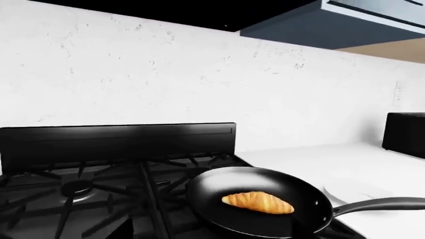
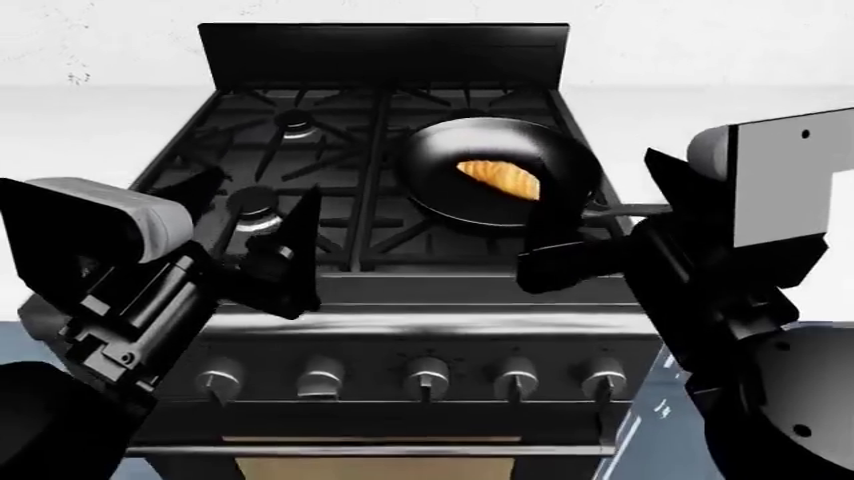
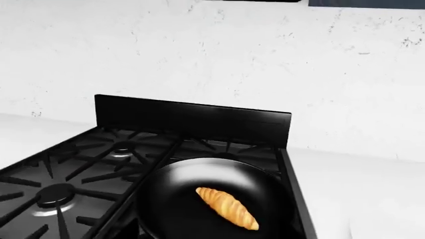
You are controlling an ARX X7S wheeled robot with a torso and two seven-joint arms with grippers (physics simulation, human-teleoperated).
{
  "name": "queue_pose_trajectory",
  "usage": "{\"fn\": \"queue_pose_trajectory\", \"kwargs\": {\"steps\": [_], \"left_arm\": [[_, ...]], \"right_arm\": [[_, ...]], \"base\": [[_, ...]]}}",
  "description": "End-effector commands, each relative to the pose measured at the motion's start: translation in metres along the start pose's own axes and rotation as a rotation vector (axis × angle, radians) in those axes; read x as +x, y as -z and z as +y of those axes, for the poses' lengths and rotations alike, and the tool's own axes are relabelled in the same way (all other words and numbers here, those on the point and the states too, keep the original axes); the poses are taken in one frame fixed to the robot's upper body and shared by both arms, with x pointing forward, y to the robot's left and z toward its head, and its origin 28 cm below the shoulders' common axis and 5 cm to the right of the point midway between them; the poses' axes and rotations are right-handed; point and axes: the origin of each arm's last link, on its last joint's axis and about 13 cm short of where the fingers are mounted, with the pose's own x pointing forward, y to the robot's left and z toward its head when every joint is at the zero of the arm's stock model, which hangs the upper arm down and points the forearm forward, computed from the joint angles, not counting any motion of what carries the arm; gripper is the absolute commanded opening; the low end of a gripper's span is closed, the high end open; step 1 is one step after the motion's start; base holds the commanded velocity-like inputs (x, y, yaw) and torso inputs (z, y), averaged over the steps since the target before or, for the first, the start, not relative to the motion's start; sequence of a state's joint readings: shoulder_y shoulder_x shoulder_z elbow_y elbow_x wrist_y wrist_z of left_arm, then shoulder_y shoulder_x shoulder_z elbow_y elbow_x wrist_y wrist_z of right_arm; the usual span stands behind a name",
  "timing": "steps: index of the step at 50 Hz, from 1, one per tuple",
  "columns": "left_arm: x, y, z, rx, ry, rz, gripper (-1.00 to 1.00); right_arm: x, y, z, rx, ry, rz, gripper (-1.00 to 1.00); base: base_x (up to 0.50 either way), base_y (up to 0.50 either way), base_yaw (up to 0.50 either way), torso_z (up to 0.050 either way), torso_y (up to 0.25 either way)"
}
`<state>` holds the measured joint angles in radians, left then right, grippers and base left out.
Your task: Pick the croissant and place it on the pan. Then turn on the stove to warm the croissant.
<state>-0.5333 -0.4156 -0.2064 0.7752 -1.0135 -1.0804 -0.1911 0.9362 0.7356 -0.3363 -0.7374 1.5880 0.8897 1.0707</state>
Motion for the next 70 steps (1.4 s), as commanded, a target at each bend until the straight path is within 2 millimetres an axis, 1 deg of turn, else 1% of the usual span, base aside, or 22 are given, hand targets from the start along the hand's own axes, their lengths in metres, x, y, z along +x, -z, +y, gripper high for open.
{"fn": "queue_pose_trajectory", "kwargs": {"steps": [1,11,15,18,22,25,28,31,34,36,40,44,46,49,57,70], "left_arm": [[0.001,0.003,0.0,-0.008,-0.001,0.002,1.0],[0.0,0.009,-0.002,-0.012,-0.009,0.01,1.0],[0.001,0.012,-0.001,-0.013,-0.053,-0.018,1.0],[0.0,0.017,-0.003,0.0,-0.079,-0.041,1.0],[-0.002,0.03,-0.005,0.009,-0.166,-0.114,1.0],[-0.004,0.041,-0.005,-0.047,-0.196,-0.157,1.0],[-0.006,0.053,-0.006,-0.07,-0.21,-0.164,1.0],[-0.006,0.068,-0.004,-0.054,-0.243,-0.156,1.0],[-0.007,0.081,-0.003,-0.011,-0.262,-0.142,1.0],[-0.009,0.086,-0.003,0.01,-0.27,-0.142,1.0],[-0.014,0.095,-0.004,0.041,-0.282,-0.149,1.0],[-0.018,0.105,-0.003,0.08,-0.304,-0.193,1.0],[-0.021,0.111,-0.005,0.124,-0.298,-0.221,1.0],[-0.024,0.117,-0.008,0.134,-0.29,-0.221,1.0],[-0.025,0.123,-0.006,0.149,-0.294,-0.219,1.0],[-0.023,0.134,-0.005,0.158,-0.294,-0.207,1.0]], "right_arm": [[-0.001,0.004,0.0,0.019,0.004,-0.005,1.0],[-0.002,0.007,0.001,0.027,0.004,-0.006,1.0],[-0.002,0.01,0.001,0.023,0.004,-0.005,1.0],[-0.002,0.013,0.002,0.025,0.007,-0.007,1.0],[-0.002,0.021,0.004,0.002,0.02,-0.027,1.0],[-0.002,0.029,0.005,0.012,0.036,-0.059,1.0],[-0.004,0.036,0.006,-0.003,0.046,-0.095,1.0],[-0.006,0.044,0.006,-0.022,0.059,-0.13,1.0],[-0.007,0.056,0.007,-0.017,0.068,-0.153,1.0],[-0.009,0.062,0.008,-0.014,0.069,-0.164,1.0],[-0.013,0.073,0.01,-0.036,0.064,-0.177,1.0],[-0.015,0.083,0.011,-0.057,0.074,-0.18,1.0],[-0.016,0.087,0.012,-0.074,0.06,-0.177,1.0],[-0.018,0.094,0.012,-0.097,0.061,-0.17,1.0],[-0.024,0.101,0.009,-0.112,0.099,-0.168,1.0],[-0.019,0.117,-0.001,-0.058,0.147,-0.137,1.0]], "base": [[-0.5,0.0,0.0,0.0,0.0],[-0.5,0.0,0.0,0.0,0.0],[-0.46,0.0,0.0,0.0,0.0],[-0.03,0.0,0.0,0.0,0.0],[0.0,0.0,0.0,0.0,0.0],[0.0,0.0,0.0,0.0,0.0],[0.0,0.0,0.0,0.0,0.0],[0.0,0.0,0.0,0.0,0.0],[0.0,0.0,0.0,0.0,0.0],[0.0,0.0,0.0,-0.008,0.0],[0.0,0.0,0.0,-0.048,0.0],[0.0,0.0,0.0,-0.05,0.0],[0.0,0.0,0.0,-0.05,0.0],[0.0,0.0,0.0,-0.05,0.0],[0.0,0.0,0.0,-0.05,0.0],[0.0,0.0,0.0,-0.05,0.0]]}}
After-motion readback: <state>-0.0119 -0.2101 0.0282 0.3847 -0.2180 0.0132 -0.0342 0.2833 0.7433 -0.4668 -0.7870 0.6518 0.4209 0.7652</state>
